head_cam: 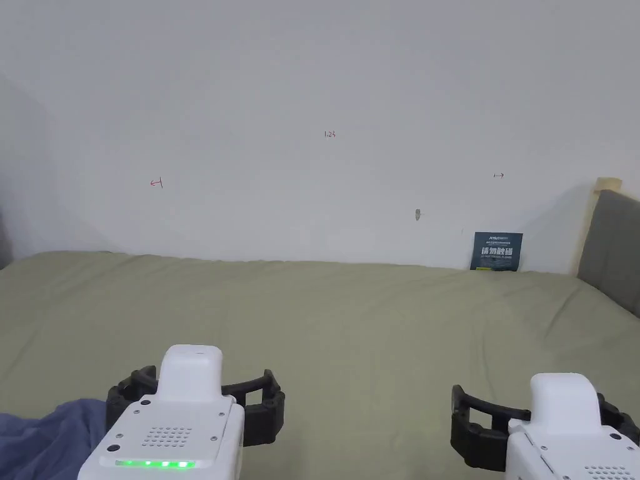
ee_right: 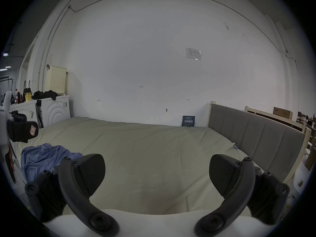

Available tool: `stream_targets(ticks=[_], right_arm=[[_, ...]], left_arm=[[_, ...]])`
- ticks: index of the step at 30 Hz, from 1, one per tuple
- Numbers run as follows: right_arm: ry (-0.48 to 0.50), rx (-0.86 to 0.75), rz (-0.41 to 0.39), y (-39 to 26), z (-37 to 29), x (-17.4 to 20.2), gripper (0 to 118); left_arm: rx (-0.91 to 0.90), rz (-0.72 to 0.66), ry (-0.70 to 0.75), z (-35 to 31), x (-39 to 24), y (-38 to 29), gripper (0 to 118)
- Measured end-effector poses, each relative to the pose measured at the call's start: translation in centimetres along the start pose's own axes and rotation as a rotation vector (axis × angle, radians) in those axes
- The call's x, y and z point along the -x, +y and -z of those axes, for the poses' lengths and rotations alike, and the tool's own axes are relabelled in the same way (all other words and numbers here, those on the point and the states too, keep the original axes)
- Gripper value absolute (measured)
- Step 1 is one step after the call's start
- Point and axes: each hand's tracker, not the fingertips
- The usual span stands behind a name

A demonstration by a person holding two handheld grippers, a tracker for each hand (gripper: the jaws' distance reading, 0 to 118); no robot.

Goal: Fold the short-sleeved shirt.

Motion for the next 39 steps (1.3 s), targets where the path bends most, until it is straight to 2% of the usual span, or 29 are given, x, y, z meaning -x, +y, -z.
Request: stream_targets(ticks=[6,7,8,9,10,11,13,16,23,27,32,36,39], right_arm=[[0.007,0.024,0.004,0.0,0.2,-0.5,118],[0.012,0.029,0.007,0.0,0.2,-0.6,118],[0.020,0.023,0.015,-0.1,0.0,-0.6,107],[0.020,0.015,0.016,-0.1,-0.2,-0.6,69],[0.006,0.013,0.011,0.0,0.0,-0.5,0],[-0.040,-0.009,0.023,-0.5,-0.1,-0.3,0],[-0.022,0.002,0.024,-0.2,-0.3,-0.2,0],[-0.046,0.007,0.010,-0.5,-0.2,-0.1,0],[-0.050,0.019,0.010,-0.8,-0.4,0.2,0],[-0.009,0.032,0.015,-0.7,0.1,1.7,0],[0.121,0.032,0.010,-0.3,1.4,5.9,0],[0.267,0.033,0.041,0.1,2.3,10.6,0],[0.360,0.031,0.034,0.2,2.6,14.4,0]], left_arm=[[0.004,-0.001,-0.007,0.0,0.1,0.0,117],[0.006,-0.003,-0.012,0.0,0.2,0.0,112],[0.007,-0.005,-0.017,0.0,0.3,0.0,97],[0.009,-0.002,-0.024,-0.1,0.4,0.0,63],[0.017,0.004,-0.016,0.2,0.4,-0.1,5],[0.027,0.004,-0.006,0.3,0.5,-0.2,2],[0.019,-0.011,-0.024,0.1,0.9,-0.2,2],[0.016,-0.010,-0.014,0.1,1.0,-0.4,2],[0.016,-0.003,-0.004,0.0,1.7,-0.4,2],[0.026,-0.008,0.028,-0.3,3.5,-0.4,2],[0.049,-0.021,0.135,-1.5,8.2,-0.6,2],[0.062,-0.043,0.269,-3.6,13.1,-1.0,2],[0.081,-0.065,0.358,-5.5,16.5,-1.5,2]])
